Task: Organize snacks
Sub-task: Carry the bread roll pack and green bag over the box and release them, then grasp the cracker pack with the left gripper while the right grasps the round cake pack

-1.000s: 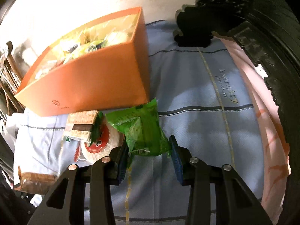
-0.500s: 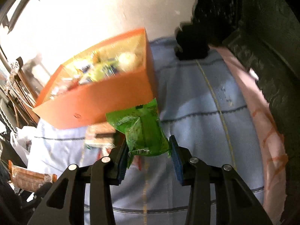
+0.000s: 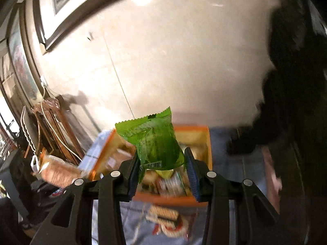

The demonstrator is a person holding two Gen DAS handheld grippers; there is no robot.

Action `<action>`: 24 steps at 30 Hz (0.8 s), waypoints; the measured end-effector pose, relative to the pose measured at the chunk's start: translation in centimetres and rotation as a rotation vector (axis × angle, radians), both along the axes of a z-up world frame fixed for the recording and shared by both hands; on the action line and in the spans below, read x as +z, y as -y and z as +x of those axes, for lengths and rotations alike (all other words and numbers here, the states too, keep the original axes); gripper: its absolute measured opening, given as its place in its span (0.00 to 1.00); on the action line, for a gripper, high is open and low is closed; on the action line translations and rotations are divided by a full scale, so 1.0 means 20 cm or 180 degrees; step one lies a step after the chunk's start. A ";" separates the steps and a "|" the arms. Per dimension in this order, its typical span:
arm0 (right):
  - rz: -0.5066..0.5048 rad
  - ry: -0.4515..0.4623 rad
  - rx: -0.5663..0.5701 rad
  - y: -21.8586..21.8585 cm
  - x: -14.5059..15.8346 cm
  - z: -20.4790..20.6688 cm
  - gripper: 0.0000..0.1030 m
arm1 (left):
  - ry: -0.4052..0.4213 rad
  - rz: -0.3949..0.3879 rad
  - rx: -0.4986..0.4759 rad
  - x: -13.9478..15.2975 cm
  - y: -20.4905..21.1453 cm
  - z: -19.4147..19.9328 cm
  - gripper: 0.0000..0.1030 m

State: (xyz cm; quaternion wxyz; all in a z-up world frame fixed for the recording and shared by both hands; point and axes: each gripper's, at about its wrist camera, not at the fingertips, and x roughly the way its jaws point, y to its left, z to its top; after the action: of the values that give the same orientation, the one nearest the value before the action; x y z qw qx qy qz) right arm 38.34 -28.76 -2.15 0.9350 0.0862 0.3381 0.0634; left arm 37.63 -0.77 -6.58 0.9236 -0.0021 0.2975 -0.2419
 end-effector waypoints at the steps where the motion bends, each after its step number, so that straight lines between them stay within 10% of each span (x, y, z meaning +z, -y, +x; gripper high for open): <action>1: -0.0026 0.0025 0.0025 -0.01 0.05 0.05 0.40 | 0.0037 0.0018 0.0011 0.05 -0.01 0.04 0.20; 4: -0.0048 -0.0071 0.0131 -0.04 0.10 0.21 0.41 | 0.0064 0.0114 0.0038 0.14 0.03 0.21 0.21; 6: -0.0080 -0.0246 0.0202 -0.06 0.06 0.32 0.53 | -0.0153 0.0161 0.0110 0.12 0.06 0.36 0.54; 7: -0.0244 -0.0374 0.0163 -0.06 0.02 0.37 0.67 | -0.0210 0.0206 0.0227 0.10 0.08 0.42 0.93; 18: -0.0257 -0.0632 -0.0271 0.20 -0.41 0.02 0.81 | -0.0304 0.0499 0.0234 -0.24 0.01 0.18 0.96; 24: -0.0600 -0.0685 -0.0325 0.09 -0.89 -0.40 0.84 | -0.0703 0.0592 0.0021 -0.59 0.22 -0.03 0.96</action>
State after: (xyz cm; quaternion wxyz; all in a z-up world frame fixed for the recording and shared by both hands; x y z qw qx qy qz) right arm 30.40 -30.57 -20.04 0.8993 0.0213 0.4360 -0.0259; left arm 37.06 -5.20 -18.34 0.8822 0.0560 0.4184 -0.2086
